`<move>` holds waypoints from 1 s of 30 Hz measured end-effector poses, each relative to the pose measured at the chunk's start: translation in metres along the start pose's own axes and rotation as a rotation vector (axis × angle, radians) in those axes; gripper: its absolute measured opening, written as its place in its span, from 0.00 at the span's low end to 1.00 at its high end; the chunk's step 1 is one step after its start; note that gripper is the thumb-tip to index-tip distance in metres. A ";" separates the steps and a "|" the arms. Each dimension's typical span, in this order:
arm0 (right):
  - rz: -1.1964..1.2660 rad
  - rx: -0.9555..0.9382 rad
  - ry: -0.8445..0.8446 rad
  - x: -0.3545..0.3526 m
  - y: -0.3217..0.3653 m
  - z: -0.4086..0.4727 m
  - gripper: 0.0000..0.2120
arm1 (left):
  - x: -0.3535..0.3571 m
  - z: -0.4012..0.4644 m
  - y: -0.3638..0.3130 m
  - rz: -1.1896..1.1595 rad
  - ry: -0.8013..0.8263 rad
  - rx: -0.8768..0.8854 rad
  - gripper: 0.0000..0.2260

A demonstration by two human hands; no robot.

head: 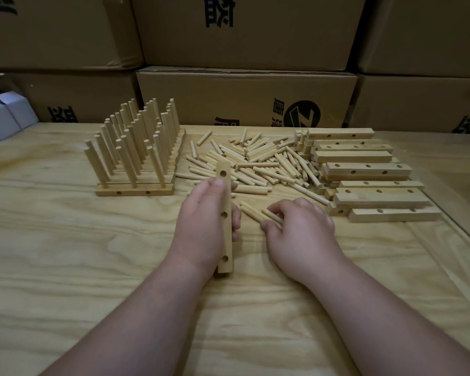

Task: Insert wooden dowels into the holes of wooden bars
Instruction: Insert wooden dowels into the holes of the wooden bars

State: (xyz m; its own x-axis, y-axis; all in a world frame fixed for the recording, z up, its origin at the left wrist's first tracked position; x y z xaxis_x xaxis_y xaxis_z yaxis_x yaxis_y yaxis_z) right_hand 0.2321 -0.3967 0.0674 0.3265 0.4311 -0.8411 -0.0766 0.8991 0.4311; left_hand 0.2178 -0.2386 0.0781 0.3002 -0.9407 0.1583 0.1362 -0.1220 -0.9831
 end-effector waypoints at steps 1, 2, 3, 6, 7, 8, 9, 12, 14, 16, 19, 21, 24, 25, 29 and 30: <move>0.012 0.014 -0.017 -0.002 0.000 0.000 0.13 | 0.000 0.000 0.000 -0.028 0.003 -0.001 0.19; 0.022 0.027 -0.034 -0.004 -0.001 0.000 0.11 | 0.000 0.001 -0.001 -0.050 0.009 -0.003 0.23; 0.027 0.035 -0.046 -0.004 -0.001 0.000 0.11 | 0.000 0.002 -0.001 -0.063 0.017 -0.005 0.25; 0.030 0.040 -0.062 -0.005 -0.002 0.001 0.11 | 0.001 0.004 -0.001 -0.061 0.041 -0.023 0.20; 0.031 0.042 -0.067 -0.005 -0.003 0.001 0.11 | 0.002 0.004 -0.001 -0.065 0.048 -0.035 0.19; 0.031 0.044 -0.070 -0.006 -0.003 0.001 0.11 | 0.003 0.005 0.000 -0.071 0.056 -0.048 0.18; 0.030 0.045 -0.073 -0.006 -0.003 0.001 0.10 | 0.003 0.005 0.000 -0.072 0.070 -0.060 0.17; 0.050 0.029 -0.114 -0.006 -0.005 0.002 0.09 | 0.004 0.007 0.000 -0.067 0.116 -0.111 0.13; 0.126 0.013 -0.234 -0.013 -0.007 0.002 0.10 | 0.004 0.009 0.000 -0.075 0.128 -0.155 0.12; 0.262 0.006 -0.363 -0.022 -0.008 0.003 0.12 | 0.004 0.011 0.000 -0.075 0.126 -0.185 0.10; 0.501 -0.036 -0.350 -0.025 -0.003 0.003 0.13 | 0.005 0.011 -0.001 -0.043 0.121 -0.160 0.10; 0.577 -0.129 -0.219 -0.019 0.006 -0.001 0.12 | 0.005 0.011 -0.002 -0.059 0.118 -0.134 0.10; 0.578 -0.264 0.009 -0.008 0.017 -0.008 0.21 | 0.008 0.011 -0.003 -0.070 0.152 -0.135 0.09; 0.564 -0.296 0.046 -0.006 0.018 -0.009 0.24 | 0.009 0.011 -0.003 -0.060 0.167 -0.129 0.09; 0.559 -0.311 -0.010 -0.006 0.016 -0.005 0.25 | 0.013 0.010 0.002 -0.006 0.224 -0.108 0.09; 0.584 -0.285 -0.031 -0.006 0.014 -0.004 0.23 | 0.013 0.010 0.003 -0.007 0.221 -0.099 0.09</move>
State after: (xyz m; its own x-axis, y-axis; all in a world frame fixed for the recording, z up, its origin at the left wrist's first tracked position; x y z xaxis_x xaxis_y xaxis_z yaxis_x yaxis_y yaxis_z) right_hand 0.2255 -0.3867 0.0772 0.1822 0.8565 -0.4830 -0.4949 0.5043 0.7076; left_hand 0.2318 -0.2479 0.0778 0.0841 -0.9849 0.1516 0.0409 -0.1486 -0.9881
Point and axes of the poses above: each hand's wrist, its own z-axis towards the middle knuckle, its own x-axis out of the palm, y = z × x, the point moved 4 cm from there along z, towards the middle knuckle, and after that the axes turned 7 degrees about -y, right-handed, at the moved point
